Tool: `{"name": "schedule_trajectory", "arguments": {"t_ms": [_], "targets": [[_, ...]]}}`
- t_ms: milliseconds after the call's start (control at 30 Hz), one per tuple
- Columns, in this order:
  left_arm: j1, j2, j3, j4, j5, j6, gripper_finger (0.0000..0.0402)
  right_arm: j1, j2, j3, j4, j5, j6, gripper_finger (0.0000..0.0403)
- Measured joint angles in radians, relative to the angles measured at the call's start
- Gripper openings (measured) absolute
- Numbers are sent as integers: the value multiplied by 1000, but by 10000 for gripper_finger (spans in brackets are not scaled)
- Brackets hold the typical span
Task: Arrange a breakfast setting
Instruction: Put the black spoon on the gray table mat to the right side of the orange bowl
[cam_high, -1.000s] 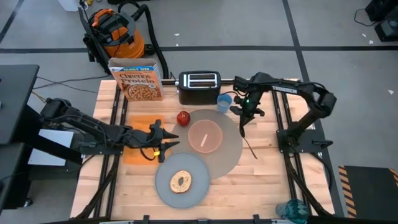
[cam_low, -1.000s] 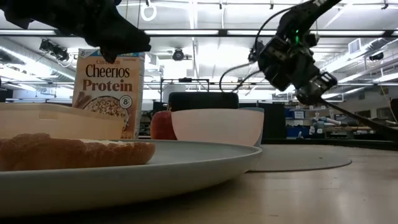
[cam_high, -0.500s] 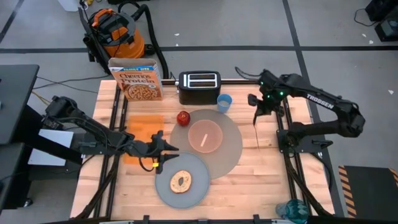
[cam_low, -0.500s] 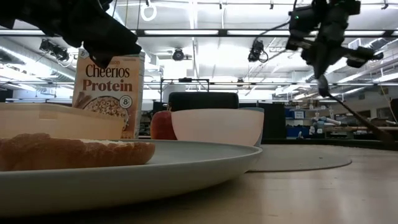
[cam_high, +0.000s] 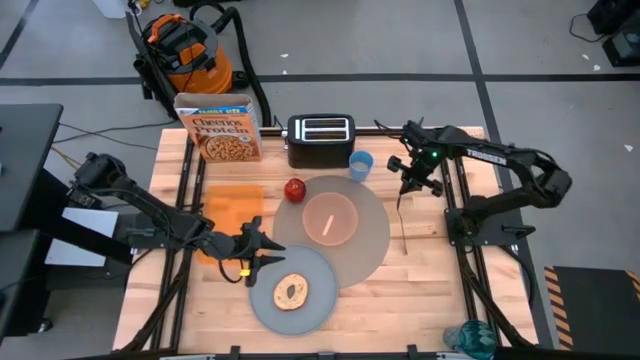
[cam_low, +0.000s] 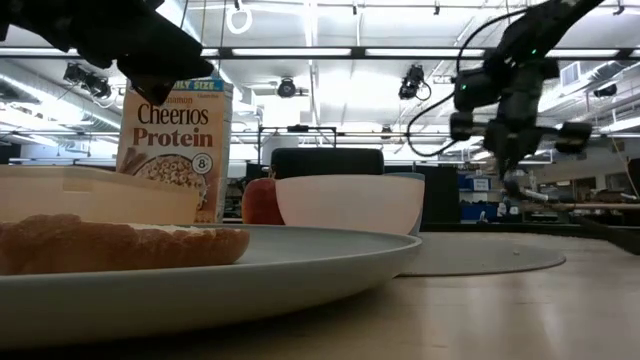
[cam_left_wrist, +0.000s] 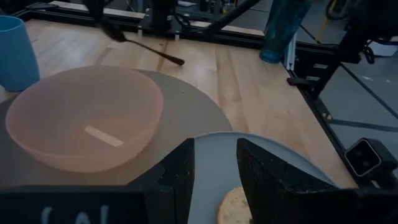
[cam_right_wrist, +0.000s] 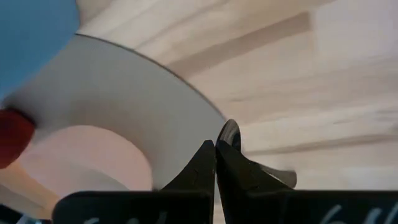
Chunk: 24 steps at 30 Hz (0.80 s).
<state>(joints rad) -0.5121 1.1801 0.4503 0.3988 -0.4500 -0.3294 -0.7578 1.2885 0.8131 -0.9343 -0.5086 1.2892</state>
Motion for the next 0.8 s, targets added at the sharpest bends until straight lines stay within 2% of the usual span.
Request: {"name": "schedule_trajectory", "arguments": {"t_ms": [300,600,800], "targets": [[-10,0,0,0,0,-27,128,-18,187,0,116,-21,-16,12],[-10,0,0,0,0,-27,128,-39,286,0,289,-17,-54,13],[-9,0,-1,0,0,-26,128,-30,294,0,357,15,-118,48]]}}
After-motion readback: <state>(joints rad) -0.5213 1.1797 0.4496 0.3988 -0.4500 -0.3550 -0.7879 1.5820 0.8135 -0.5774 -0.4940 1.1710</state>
